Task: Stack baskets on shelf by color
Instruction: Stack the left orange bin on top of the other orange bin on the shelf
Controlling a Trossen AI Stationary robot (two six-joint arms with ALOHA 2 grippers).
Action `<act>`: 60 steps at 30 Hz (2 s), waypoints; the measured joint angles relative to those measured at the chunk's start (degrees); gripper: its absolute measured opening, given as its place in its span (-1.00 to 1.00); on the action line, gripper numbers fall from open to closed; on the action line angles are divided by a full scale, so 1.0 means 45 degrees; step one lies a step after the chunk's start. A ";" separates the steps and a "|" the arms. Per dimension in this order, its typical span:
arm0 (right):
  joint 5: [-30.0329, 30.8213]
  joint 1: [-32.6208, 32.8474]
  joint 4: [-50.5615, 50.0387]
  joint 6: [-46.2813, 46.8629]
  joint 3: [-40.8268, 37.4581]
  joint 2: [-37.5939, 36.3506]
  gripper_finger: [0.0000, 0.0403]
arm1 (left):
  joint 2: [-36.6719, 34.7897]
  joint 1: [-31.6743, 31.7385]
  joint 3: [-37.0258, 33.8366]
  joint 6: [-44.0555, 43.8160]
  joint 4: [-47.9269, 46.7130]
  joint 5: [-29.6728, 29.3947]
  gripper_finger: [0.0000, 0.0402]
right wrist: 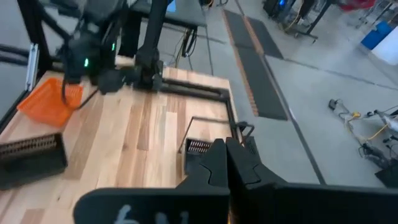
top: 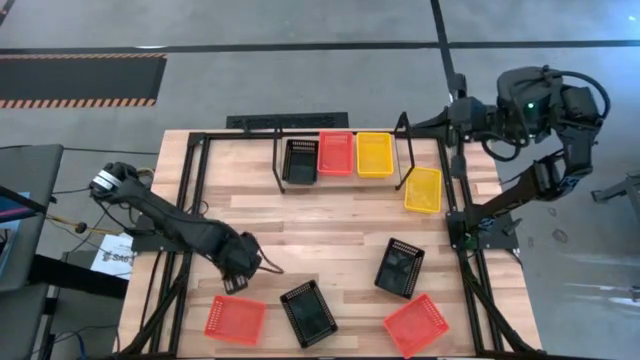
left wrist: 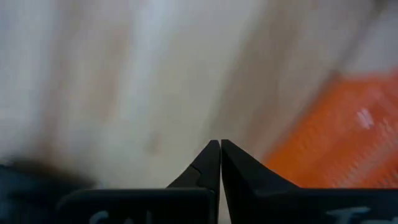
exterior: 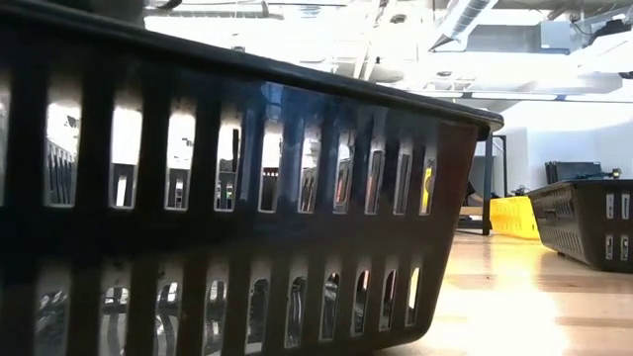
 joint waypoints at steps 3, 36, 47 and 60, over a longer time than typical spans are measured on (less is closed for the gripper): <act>-0.0024 0.0000 0.0212 0.0000 -0.0008 0.0130 -0.99 | 0.0013 -0.0092 -0.0395 0.0319 0.1072 0.1420 -1.00; -0.0695 -0.0010 0.0260 -0.1218 0.0002 0.0855 -0.99 | 0.1035 -0.2049 -0.0424 0.4175 0.4640 0.0570 -0.77; -0.0738 -0.0010 0.0242 -0.1555 0.0002 0.0812 -1.00 | 0.2012 -0.2579 -0.0385 0.4486 0.4387 0.0626 -0.37; -0.0738 -0.0010 0.0252 -0.1492 0.0002 0.0817 -1.00 | 0.3931 -0.1732 -0.0392 0.3464 0.3144 0.0655 -0.55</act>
